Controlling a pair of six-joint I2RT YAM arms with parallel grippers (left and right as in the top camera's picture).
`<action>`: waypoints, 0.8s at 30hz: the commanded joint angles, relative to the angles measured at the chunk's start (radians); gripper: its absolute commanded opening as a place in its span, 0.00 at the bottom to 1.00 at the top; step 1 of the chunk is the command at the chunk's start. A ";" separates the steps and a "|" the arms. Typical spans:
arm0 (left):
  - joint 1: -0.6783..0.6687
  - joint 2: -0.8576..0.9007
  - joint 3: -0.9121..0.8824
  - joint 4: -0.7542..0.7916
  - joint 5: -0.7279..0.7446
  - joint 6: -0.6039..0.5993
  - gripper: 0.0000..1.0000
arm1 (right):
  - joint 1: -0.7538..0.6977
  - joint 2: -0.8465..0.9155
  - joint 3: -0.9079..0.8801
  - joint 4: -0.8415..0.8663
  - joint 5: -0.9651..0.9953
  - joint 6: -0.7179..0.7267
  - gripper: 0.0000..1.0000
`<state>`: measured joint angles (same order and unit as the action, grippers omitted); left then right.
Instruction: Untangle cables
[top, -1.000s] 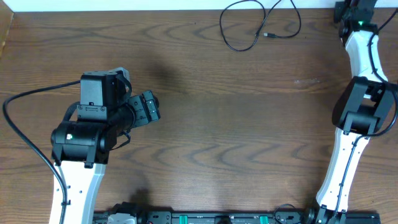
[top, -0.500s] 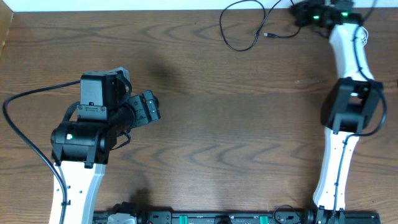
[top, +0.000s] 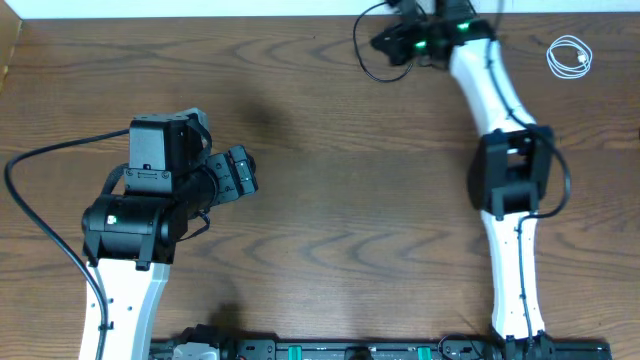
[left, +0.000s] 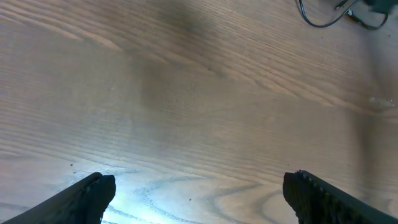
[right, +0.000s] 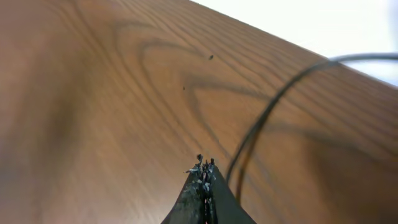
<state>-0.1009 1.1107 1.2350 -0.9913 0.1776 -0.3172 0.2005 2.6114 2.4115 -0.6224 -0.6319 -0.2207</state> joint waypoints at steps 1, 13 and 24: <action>0.004 0.000 0.010 -0.003 -0.006 0.008 0.92 | 0.100 -0.007 -0.059 0.058 0.227 -0.047 0.01; 0.004 0.000 0.010 -0.003 -0.006 0.008 0.92 | 0.185 -0.005 -0.291 0.349 0.449 -0.041 0.01; 0.004 0.000 0.010 -0.003 -0.006 0.008 0.92 | 0.096 0.040 -0.298 0.401 0.656 -0.019 0.01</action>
<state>-0.1009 1.1107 1.2350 -0.9916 0.1776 -0.3172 0.3489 2.6114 2.1185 -0.2203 -0.0395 -0.2497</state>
